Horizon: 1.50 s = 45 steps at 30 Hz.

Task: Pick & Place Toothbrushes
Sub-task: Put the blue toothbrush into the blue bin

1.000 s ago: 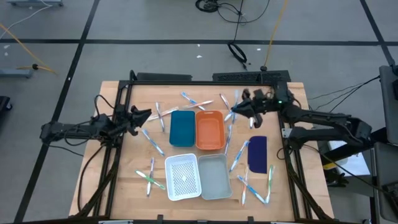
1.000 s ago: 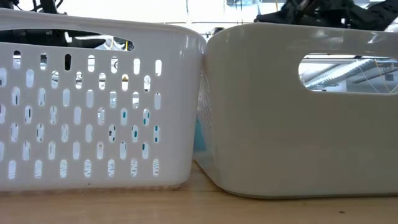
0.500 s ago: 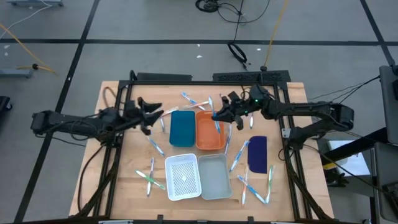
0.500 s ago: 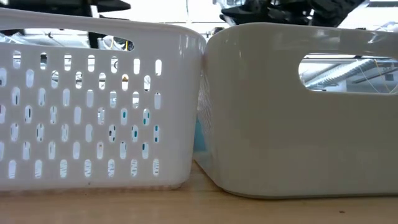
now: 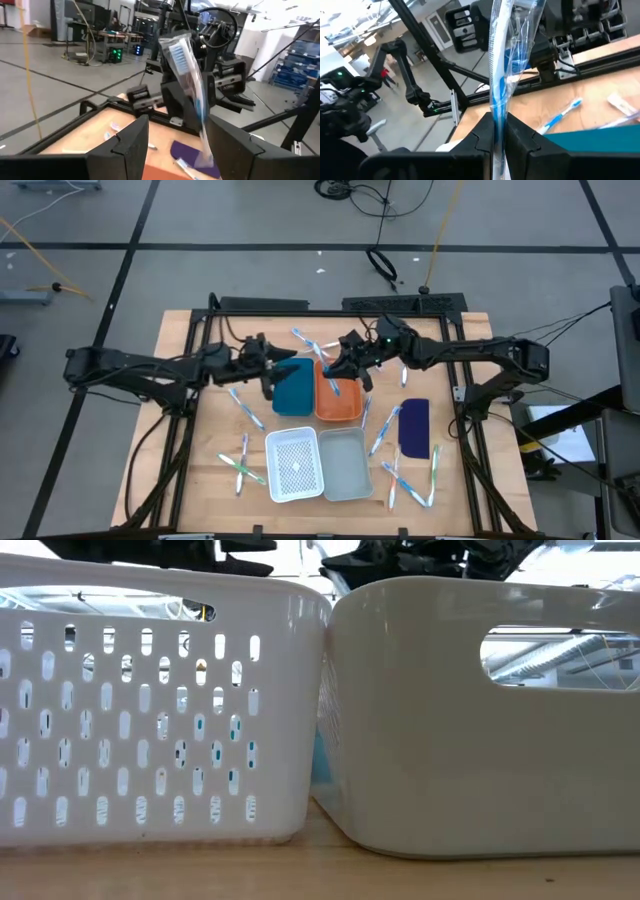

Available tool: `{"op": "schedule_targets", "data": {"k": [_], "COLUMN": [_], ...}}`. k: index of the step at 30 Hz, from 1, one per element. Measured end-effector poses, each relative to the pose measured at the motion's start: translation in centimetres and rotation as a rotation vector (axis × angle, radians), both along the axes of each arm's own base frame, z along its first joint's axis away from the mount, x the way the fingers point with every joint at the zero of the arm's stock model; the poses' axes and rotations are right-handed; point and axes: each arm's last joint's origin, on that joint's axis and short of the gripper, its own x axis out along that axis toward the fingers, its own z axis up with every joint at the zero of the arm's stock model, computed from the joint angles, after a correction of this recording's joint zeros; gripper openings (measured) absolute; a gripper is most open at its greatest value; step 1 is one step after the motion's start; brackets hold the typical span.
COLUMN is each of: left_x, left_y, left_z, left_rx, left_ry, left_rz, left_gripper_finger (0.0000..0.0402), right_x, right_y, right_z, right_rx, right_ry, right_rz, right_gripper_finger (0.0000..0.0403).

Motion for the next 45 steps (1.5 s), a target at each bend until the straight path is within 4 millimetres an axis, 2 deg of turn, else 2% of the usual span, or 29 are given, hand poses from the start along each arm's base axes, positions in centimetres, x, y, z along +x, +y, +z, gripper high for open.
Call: {"op": "schedule_targets", "data": {"k": [5,10,20,28,30,33,39,40,45], "left_x": [1.8,2.9,5.3,6.5,6.6,6.6,6.5,6.5,6.5], "left_y": [0.7,1.1,1.7,2.5,2.5,2.5,2.5,2.6,3.0], "left_z": [0.1,0.4,-0.1,0.2,0.4,0.6,0.7,0.6,0.5], "left_rx": [-0.060,-0.071,-0.121,-0.158,-0.160,-0.153,-0.152,-0.153,-0.170], "left_ry": [0.012,-0.006,0.000,0.003,0.001,-0.002,-0.008,-0.005,0.005], "left_rz": [-0.055,-0.093,-0.104,-0.178,-0.188,-0.187,-0.198,-0.198,-0.203], "left_gripper_finger": [0.0217,0.0229,0.0230,0.0228,0.0215,0.0171,0.0030,0.0017,0.0007], "right_x": [0.6,0.7,0.8,0.9,0.9,0.9,0.9,0.9,0.8], "right_y": [0.1,-0.1,0.3,0.7,0.7,0.7,0.7,0.7,0.7], "right_z": [0.5,0.1,0.2,0.1,0.1,0.1,0.1,0.1,-0.1], "right_rx": [-0.058,-0.094,-0.110,-0.121,-0.121,-0.121,-0.121,-0.121,-0.104], "right_ry": [-0.037,-0.004,-0.017,-0.020,-0.019,-0.020,-0.015,-0.013,0.017], "right_rz": [0.002,-0.059,-0.050,-0.040,-0.040,-0.040,-0.052,-0.052,-0.047], "right_gripper_finger": [0.0013,0.0013,0.0013,0.0013,0.0013,0.0013,0.0022,0.0026,0.0049]}}
